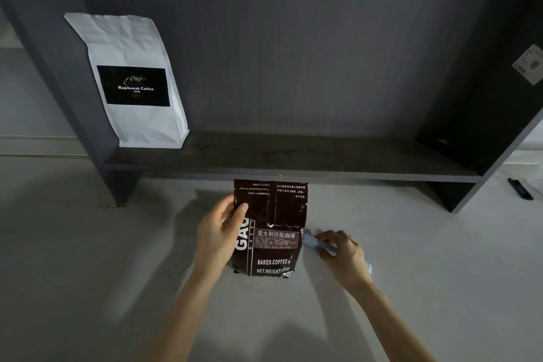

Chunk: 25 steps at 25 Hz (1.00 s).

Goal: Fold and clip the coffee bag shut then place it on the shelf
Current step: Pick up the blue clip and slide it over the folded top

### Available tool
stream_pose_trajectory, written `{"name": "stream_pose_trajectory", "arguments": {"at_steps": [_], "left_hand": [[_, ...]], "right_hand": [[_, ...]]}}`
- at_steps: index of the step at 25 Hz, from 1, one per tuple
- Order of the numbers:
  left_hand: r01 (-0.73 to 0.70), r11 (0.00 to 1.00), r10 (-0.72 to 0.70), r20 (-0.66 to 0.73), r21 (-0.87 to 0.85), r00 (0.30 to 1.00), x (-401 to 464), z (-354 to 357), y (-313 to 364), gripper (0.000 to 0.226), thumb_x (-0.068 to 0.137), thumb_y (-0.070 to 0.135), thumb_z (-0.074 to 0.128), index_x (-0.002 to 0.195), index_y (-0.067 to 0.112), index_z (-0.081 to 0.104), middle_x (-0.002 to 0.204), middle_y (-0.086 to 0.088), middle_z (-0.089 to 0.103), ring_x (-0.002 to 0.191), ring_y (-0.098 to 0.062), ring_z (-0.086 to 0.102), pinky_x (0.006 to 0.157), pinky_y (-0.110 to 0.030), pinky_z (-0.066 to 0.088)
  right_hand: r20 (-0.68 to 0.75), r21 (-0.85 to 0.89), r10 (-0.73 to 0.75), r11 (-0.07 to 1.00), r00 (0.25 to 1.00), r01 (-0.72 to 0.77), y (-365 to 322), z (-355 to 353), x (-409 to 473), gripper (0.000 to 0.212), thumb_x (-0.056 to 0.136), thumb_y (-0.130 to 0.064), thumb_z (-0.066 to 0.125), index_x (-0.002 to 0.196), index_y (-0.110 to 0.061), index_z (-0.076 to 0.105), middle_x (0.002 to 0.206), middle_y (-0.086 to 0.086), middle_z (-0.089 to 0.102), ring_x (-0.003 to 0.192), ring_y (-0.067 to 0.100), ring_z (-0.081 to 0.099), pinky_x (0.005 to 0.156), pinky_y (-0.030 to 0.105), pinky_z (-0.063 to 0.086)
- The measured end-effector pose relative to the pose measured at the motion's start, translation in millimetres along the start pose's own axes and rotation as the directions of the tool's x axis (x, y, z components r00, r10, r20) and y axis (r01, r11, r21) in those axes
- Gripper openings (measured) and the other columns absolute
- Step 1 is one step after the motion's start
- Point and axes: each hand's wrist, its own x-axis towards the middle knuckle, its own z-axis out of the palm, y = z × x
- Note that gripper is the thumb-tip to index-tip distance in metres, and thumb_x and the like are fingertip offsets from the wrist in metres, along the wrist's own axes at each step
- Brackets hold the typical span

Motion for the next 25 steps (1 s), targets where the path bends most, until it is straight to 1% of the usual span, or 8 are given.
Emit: {"name": "stream_pose_trajectory", "arguments": {"at_steps": [4,6,8,12,16,18,21,25], "left_hand": [[-0.009,1.0,0.009,0.002,-0.026,1.0,-0.5,-0.2,5.6,0.029,0.083,0.012,0.057,0.111,0.017,0.055,0.101,0.01,0.063,0.101,-0.012,0.061,0.081,-0.005,0.043],[-0.038,0.999,0.039,0.021,-0.039,0.999,0.5,-1.7,10.9,0.045,0.083,0.009,0.057,0.124,0.022,0.044,0.115,0.003,0.057,0.106,-0.009,0.056,0.085,-0.01,0.045],[-0.088,0.995,0.09,0.042,-0.048,0.995,-0.1,-3.4,15.6,0.047,0.083,0.006,0.057,0.117,0.035,0.042,0.115,0.005,0.055,0.098,0.0,0.059,0.081,-0.006,0.045],[-0.099,0.992,0.101,0.018,-0.08,0.995,-4.7,-3.6,19.4,0.046,0.081,0.002,0.056,0.107,0.038,0.044,0.109,0.007,0.056,0.088,0.013,0.059,0.076,-0.004,0.046],[-0.138,0.99,0.139,0.034,-0.04,0.99,-9.0,-4.8,25.9,0.046,0.082,0.001,0.054,0.096,0.044,0.048,0.104,0.022,0.056,0.091,0.0,0.062,0.078,-0.009,0.047],[-0.152,0.988,0.152,0.066,-0.003,0.986,-9.7,-6.0,26.9,0.04,0.083,0.005,0.056,0.089,0.044,0.052,0.1,0.021,0.06,0.094,-0.004,0.061,0.081,-0.016,0.049],[-0.156,0.987,0.153,0.076,0.033,0.985,-11.5,-6.2,26.2,0.021,0.082,0.019,0.06,0.088,0.039,0.059,0.098,0.02,0.058,0.093,0.008,0.056,0.078,-0.005,0.044],[-0.111,0.994,0.112,0.077,-0.019,0.991,-12.8,-7.3,25.3,0.01,0.073,0.045,0.063,0.082,0.043,0.061,0.098,0.019,0.059,0.095,0.005,0.058,0.08,-0.006,0.044]], "right_hand": [[-0.082,0.138,0.002,0.99,0.997,0.01,-12.4,-18.2,-1.6,0.019,0.079,-0.007,0.062,0.097,-0.011,0.064,0.097,0.016,0.065,0.085,0.029,0.062,0.071,0.026,0.043],[-0.171,0.16,-0.022,0.986,0.985,0.05,-25.8,-35.8,0.9,0.019,0.08,-0.009,0.062,0.099,-0.011,0.063,0.091,0.011,0.062,0.075,0.021,0.057,0.062,0.015,0.04],[-0.293,0.211,-0.065,0.969,0.954,0.13,-45.8,-53.8,0.7,0.02,0.08,-0.01,0.062,0.101,-0.01,0.062,0.089,0.003,0.056,0.071,0.011,0.052,0.058,0.005,0.039],[-0.425,0.208,-0.262,0.903,0.867,0.375,-84.8,-66.6,-11.5,0.018,0.08,-0.012,0.064,0.097,-0.014,0.062,0.089,-0.007,0.053,0.074,0.0,0.052,0.061,0.009,0.043],[-0.387,-0.05,-0.482,0.862,0.786,0.504,-96.7,-45.5,-12.2,0.018,0.077,-0.013,0.062,0.094,-0.013,0.066,0.085,0.004,0.06,0.077,0.013,0.052,0.064,0.021,0.044],[-0.378,-0.123,-0.506,0.857,0.775,0.5,-97.6,-34.4,-10.0,0.02,0.074,-0.013,0.062,0.093,-0.014,0.067,0.083,0.006,0.063,0.079,0.014,0.047,0.066,0.029,0.038],[-0.39,-0.128,-0.492,0.866,0.778,0.484,-98.4,-24.1,-11.0,0.021,0.072,-0.012,0.062,0.092,-0.016,0.067,0.083,0.004,0.064,0.081,0.013,0.043,0.07,0.03,0.034],[-0.395,-0.078,-0.452,0.884,0.8,0.462,-100.3,-20.6,-11.3,0.022,0.072,-0.012,0.061,0.093,-0.018,0.067,0.084,0.004,0.064,0.081,0.011,0.043,0.069,0.024,0.03]]}}
